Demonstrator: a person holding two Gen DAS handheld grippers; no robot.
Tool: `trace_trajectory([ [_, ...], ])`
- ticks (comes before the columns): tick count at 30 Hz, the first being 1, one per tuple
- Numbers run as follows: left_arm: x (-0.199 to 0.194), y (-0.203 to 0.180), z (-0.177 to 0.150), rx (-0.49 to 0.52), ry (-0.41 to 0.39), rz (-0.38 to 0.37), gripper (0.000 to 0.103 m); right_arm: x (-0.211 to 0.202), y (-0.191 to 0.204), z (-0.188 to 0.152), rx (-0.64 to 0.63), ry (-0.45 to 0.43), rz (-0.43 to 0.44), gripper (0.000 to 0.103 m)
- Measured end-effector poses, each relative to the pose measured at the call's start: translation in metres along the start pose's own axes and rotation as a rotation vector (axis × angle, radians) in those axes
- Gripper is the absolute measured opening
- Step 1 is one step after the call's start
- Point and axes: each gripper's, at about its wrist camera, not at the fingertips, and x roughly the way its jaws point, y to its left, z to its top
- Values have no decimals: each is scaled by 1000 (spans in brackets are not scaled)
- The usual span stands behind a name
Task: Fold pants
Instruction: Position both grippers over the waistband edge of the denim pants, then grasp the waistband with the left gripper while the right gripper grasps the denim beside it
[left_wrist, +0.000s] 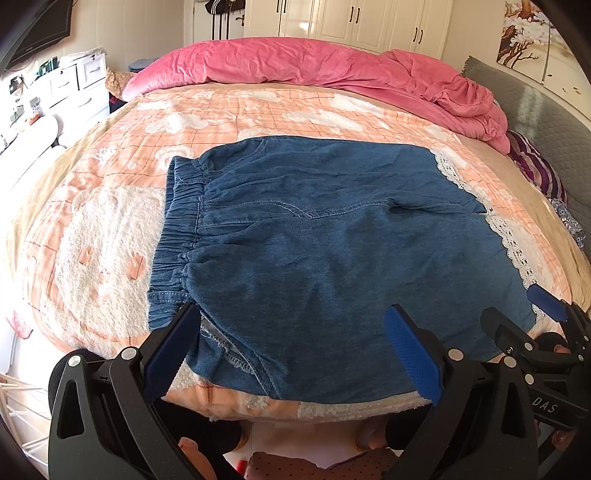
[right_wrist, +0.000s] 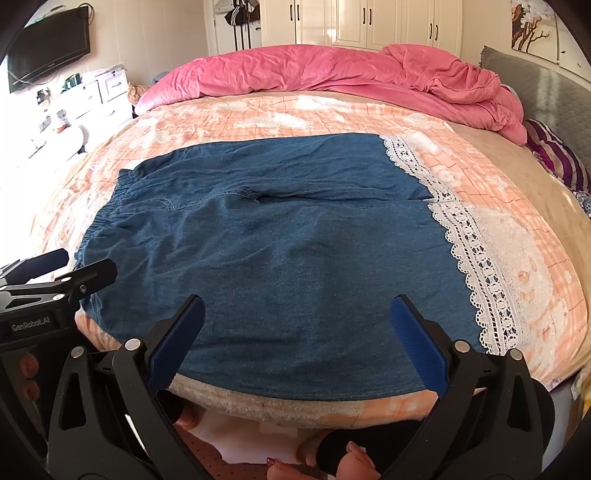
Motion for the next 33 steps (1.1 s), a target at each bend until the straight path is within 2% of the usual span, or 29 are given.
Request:
trace_trajectory([
  [18,12,5,14,-7,-4,6,99,11,3,13,-19,1,-14,95],
  [24,20,21,31,-26,-18,34,99,21,7,32,-51,-7,-3,95],
  [33,46,52,68,-50,-23,81,99,64,20,76,-124,43,51,95],
])
